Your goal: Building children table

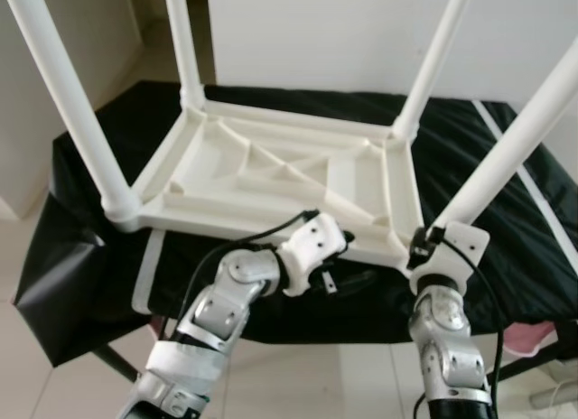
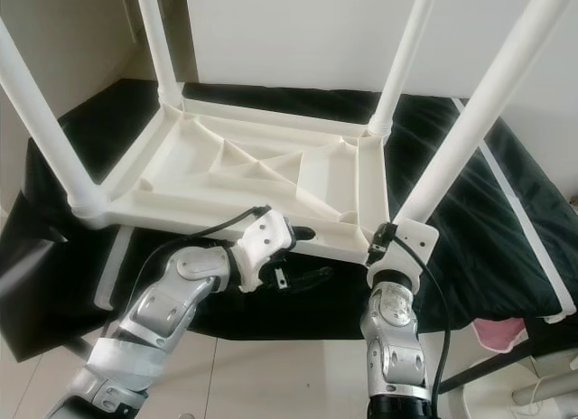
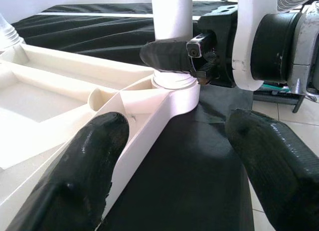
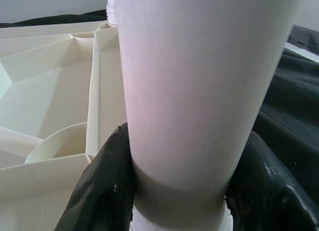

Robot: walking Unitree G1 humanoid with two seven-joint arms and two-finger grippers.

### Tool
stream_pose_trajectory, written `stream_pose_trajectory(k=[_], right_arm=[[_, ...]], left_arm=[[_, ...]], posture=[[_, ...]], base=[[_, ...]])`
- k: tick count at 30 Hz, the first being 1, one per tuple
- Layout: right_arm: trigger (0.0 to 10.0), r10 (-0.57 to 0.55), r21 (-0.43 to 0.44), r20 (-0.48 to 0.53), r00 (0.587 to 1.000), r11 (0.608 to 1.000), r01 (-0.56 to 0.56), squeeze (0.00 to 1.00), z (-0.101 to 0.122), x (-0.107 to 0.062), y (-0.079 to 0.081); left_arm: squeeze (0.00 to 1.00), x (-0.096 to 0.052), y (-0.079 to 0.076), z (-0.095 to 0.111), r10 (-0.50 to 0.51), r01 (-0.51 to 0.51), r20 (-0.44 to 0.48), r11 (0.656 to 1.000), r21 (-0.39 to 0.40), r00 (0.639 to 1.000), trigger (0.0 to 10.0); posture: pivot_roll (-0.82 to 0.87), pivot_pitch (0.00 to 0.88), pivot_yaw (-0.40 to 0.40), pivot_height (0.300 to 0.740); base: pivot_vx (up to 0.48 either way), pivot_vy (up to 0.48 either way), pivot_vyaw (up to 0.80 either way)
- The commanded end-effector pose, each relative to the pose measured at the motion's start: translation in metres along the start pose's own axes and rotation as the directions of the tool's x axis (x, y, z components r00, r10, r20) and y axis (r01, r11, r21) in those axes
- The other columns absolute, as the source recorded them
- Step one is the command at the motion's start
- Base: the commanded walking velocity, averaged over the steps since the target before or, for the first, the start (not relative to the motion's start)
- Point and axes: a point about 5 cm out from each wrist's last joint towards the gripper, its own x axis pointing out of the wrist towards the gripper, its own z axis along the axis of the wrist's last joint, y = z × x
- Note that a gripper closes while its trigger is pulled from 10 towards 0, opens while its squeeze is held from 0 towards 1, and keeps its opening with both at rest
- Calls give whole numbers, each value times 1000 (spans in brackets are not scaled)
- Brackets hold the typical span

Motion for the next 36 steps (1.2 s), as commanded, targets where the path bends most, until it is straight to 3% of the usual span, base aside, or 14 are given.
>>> stream_pose_trajectory(k=[1, 4, 5, 14, 17, 21, 22, 25, 26, 31, 33, 34, 36], right_arm=[[10000, -40, 37, -111, 993, 998, 44, 0, -21, -5, 0], [10000, -29, 36, -106, 994, 999, 33, 0, -20, -4, 1], [10000, 17, 63, -106, 994, 998, -10, 1000, -19, -5, 5], [10000, 106, 77, -31, 994, 992, -103, 1000, -6, -6, 11], [10000, 224, 47, 37, 974, 973, -226, 1000, 2, -9, 5], [10000, 300, 37, 51, 953, 953, -302, 1000, 5, -11, -1], [10000, 378, 6, 51, 925, 926, -378, 714, 7, -10, -7], [10000, 415, -14, 49, 909, 910, -415, 714, 7, -10, -9], [10000, 511, -77, 40, 859, 858, -507, 0, 12, 0, -24], [10000, 587, -149, 20, 809, 802, -578, 0, 18, 8, -36], [10000, 648, -203, -29, 761, 742, -639, 0, 19, 15, -42], [10000, 692, -229, -79, 718, 688, -688, 0, 19, 19, -43], [10000, 707, -231, -97, 700, 668, -707, 0, 18, 20, -43]], left_arm=[[0, -1, 7, -5, 130, -130, -18, 991, 4, 991, 10000], [0, -1, 7, -5, 133, -133, -18, 991, 8, 991, 10000], [0, -1, 8, -5, 135, -135, -18, 991, 11, 991, 10000], [0, -1, 6, -6, 140, -140, -18, 990, 17, 990, 10000], [0, -2, 7, -8, 146, -145, -19, 989, 16, 989, 10000], [0, -1, 7, -8, 148, -147, -19, 989, 18, 989, 10000], [0, -1, 7, -8, 148, -148, -17, 989, 20, 989, 10000], [0, -1, 7, -8, 148, -148, -16, 989, 21, 989, 10000], [0, 1, 7, -7, 145, -145, -12, 989, 25, 989, 10000], [0, 3, 7, -6, 144, -144, -9, 989, 26, 990, 10000], [0, 3, 8, -6, 145, -144, -8, 989, 29, 989, 10000], [0, 3, 9, -6, 146, -146, -7, 989, 32, 989, 10000], [0, 2, 9, -5, 147, -147, -6, 989, 33, 989, 10000]], posture=[[-38, 11, -45, 740], [-36, 8, -45, 740], [-35, 6, -44, 740], [-36, 3, -51, 740], [-40, 0, -59, 740], [-44, 0, -61, 740], [-48, 0, -61, 740], [-48, 0, -61, 740], [-55, 0, -63, 740], [-57, 0, -61, 740], [-54, 0, -60, 740], [-52, 0, -58, 740], [-51, 0, -57, 740]], base=[[0, 0, 0], [0, 0, 0], [0, 0, 0], [0, 0, 0], [0, 0, 0], [0, 0, 0], [0, 0, 0], [0, 0, 0], [0, 0, 0], [0, 0, 0], [0, 0, 0], [0, 0, 0], [0, 0, 0]])
